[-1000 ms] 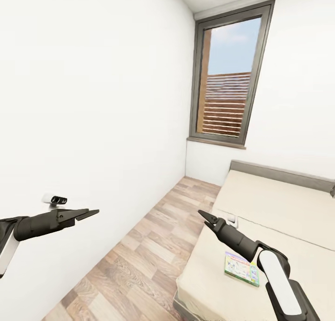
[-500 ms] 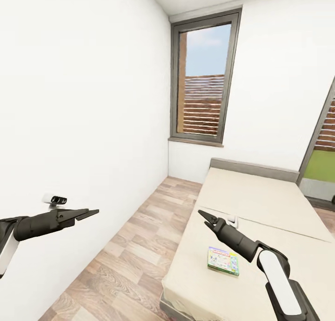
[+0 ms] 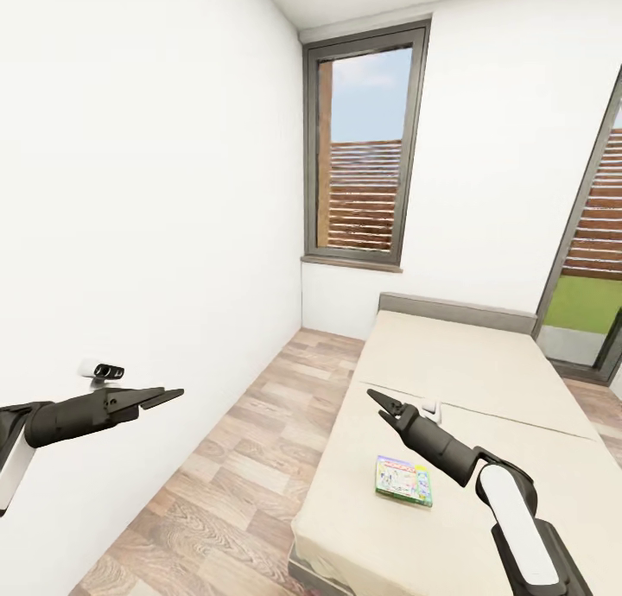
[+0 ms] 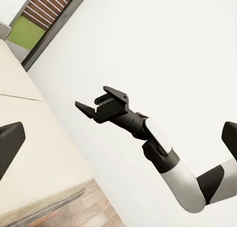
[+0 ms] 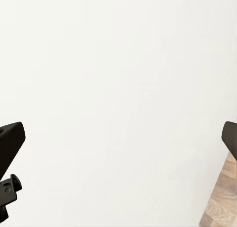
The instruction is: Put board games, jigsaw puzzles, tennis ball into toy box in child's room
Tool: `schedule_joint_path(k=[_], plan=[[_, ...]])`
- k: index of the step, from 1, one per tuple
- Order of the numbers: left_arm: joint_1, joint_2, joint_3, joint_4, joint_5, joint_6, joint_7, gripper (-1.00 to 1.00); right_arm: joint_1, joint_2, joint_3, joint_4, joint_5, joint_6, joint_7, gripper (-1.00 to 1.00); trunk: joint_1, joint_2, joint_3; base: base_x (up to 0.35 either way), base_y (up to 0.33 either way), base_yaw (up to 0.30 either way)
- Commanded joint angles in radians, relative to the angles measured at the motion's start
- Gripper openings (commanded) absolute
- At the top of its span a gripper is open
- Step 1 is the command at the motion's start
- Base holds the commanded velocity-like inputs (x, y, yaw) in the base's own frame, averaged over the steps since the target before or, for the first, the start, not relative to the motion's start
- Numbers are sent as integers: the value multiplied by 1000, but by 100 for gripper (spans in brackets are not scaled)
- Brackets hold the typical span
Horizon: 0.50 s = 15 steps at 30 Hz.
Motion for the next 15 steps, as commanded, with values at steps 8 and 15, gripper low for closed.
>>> schedule_joint_path(k=[8, 15], plan=[[0, 0, 0, 0, -1, 11, -4, 100, -1, -6, -4, 13, -1, 5, 5, 100, 0, -1, -7, 0, 0, -131], [0, 0, 0, 0, -1, 12, -4, 100, -1, -7, -5, 26, -1, 5, 9, 100, 0, -1, -15, -48, 0, -172]])
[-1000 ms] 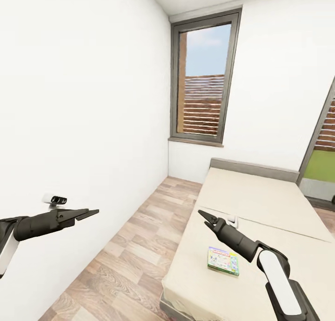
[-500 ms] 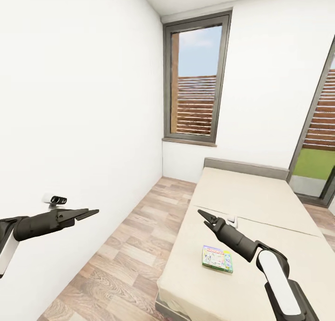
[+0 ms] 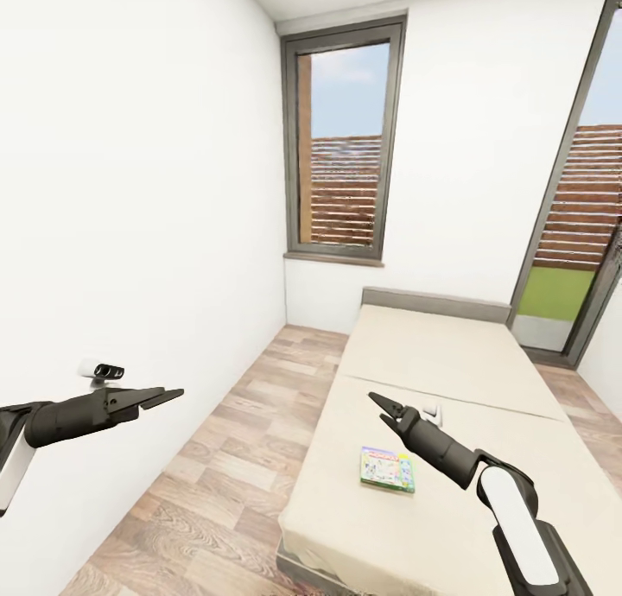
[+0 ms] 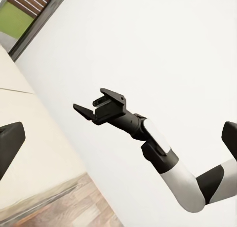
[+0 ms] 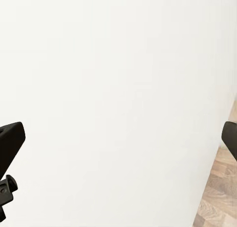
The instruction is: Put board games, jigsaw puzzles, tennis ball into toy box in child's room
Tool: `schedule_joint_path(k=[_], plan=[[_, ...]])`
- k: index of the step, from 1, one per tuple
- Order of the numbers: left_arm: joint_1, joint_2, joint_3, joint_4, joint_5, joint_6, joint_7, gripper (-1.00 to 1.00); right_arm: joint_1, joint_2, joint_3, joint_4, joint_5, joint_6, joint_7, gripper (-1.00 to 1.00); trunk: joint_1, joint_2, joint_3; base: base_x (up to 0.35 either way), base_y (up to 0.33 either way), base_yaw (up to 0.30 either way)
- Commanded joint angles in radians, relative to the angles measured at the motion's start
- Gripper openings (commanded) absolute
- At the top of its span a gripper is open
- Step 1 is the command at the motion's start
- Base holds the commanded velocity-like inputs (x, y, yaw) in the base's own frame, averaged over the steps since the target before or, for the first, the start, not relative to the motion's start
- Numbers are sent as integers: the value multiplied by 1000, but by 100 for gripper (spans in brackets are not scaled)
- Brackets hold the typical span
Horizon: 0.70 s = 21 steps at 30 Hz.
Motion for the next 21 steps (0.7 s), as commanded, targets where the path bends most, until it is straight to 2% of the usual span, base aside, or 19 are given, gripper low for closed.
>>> schedule_joint_path(k=[1, 21], plan=[[0, 0, 0, 0, -1, 11, -4, 100, 0, 0, -2, 2, 2, 5, 5, 100, 0, -1, -2, -83, 0, -176], [0, 2, 0, 0, 1, 11, -4, 100, -1, 0, -1, 16, 2, -35, 10, 100, 0, -1, -24, -4, 2, -178]])
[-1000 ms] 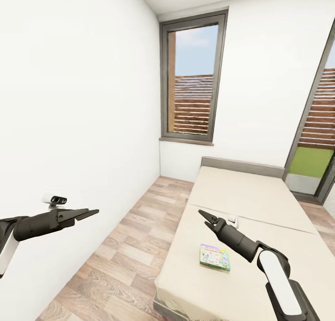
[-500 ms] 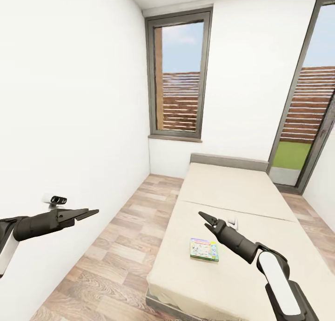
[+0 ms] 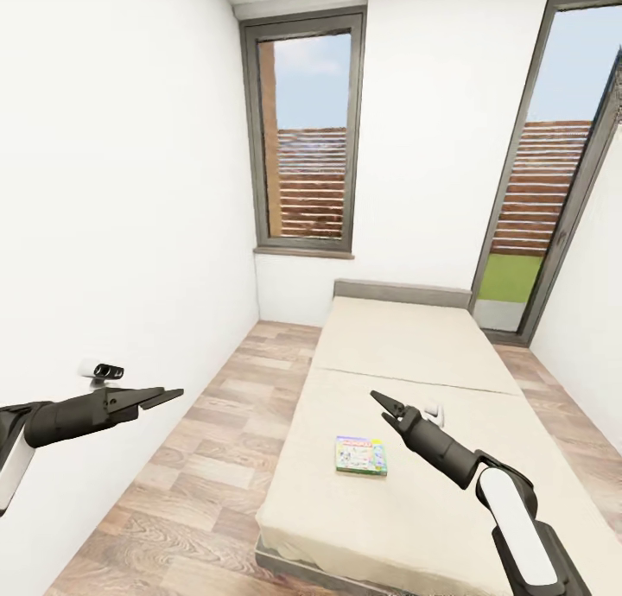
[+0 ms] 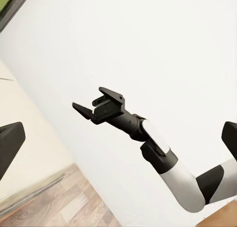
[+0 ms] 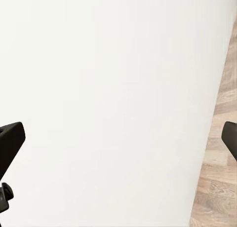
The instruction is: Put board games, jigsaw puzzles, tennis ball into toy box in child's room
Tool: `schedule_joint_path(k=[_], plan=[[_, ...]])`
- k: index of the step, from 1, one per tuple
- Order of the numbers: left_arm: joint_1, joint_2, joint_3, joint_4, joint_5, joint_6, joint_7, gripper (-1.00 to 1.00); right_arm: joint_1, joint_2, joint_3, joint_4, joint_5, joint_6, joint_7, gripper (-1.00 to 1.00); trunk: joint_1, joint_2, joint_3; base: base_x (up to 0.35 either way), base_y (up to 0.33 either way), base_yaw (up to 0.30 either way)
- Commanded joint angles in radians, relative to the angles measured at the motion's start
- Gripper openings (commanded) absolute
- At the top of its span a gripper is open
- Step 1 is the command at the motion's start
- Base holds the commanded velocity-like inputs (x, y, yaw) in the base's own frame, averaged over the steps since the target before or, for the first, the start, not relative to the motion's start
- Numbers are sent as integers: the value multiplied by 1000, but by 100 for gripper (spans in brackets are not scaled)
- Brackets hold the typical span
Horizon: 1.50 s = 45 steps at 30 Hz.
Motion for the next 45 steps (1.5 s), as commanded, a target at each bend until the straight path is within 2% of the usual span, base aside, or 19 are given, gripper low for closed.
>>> schedule_joint_path(k=[1, 9, 26, 45], plan=[[0, 0, 0, 0, 0, 11, -4, 100, -1, 0, -1, 0, 0, 5, 3, 100, 1, -1, -2, 120, 69, -179], [0, 0, 0, 0, 0, 10, -4, 100, 0, -1, -1, 0, 1, 4, 3, 100, 1, -1, -10, 186, 132, -150], [0, -1, 0, 0, 0, 9, -4, 100, 0, -1, 0, 0, 2, -4, 3, 100, 1, -1, -12, 243, 185, -30], [0, -1, 0, 0, 0, 9, -4, 100, 0, 0, 0, -1, 2, -4, 3, 100, 1, -1, -12, 204, 149, -253]])
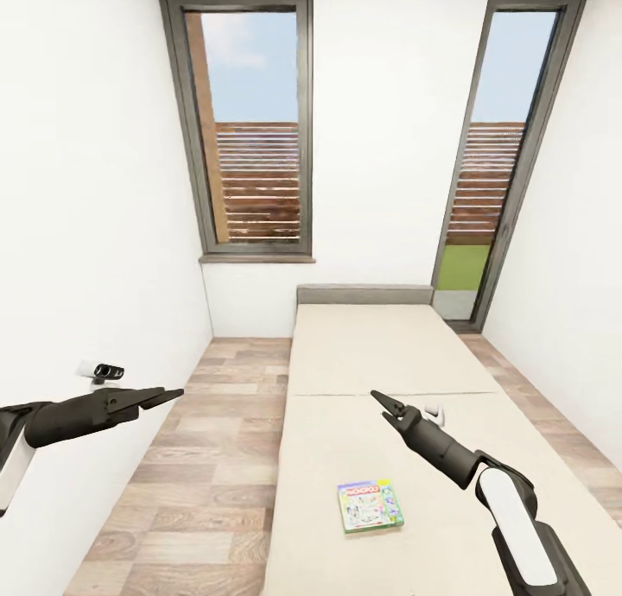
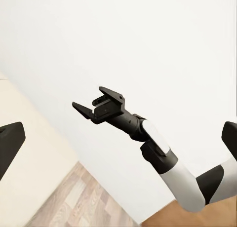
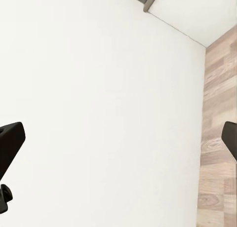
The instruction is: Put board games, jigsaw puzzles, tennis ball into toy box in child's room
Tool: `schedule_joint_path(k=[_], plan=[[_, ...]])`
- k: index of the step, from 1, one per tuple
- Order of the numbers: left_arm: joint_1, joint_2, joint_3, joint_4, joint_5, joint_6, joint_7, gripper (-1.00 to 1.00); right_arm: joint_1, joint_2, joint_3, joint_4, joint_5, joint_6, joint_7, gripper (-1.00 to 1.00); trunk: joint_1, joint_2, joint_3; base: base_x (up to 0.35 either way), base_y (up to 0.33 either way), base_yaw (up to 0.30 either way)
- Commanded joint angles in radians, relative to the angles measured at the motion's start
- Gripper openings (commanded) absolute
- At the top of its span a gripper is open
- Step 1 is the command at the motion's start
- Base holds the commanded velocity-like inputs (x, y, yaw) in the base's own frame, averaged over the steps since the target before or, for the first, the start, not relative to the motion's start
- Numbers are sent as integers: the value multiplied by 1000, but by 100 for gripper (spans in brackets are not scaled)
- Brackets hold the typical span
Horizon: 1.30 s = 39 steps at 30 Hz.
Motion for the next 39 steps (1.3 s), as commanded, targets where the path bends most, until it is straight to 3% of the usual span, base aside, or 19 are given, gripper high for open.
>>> schedule_joint_path(k=[1, 39], plan=[[0, 0, 0, 0, 0, 11, -4, 100, -1, 0, -1, 0, 0, 6, 3, 100, 1, -2, -2, 40, 22, -217], [0, 0, 0, 0, 0, 10, -4, 100, -1, 1, 2, 0, 1, 4, 3, 100, 1, -2, -2, 3, 2, -18]])
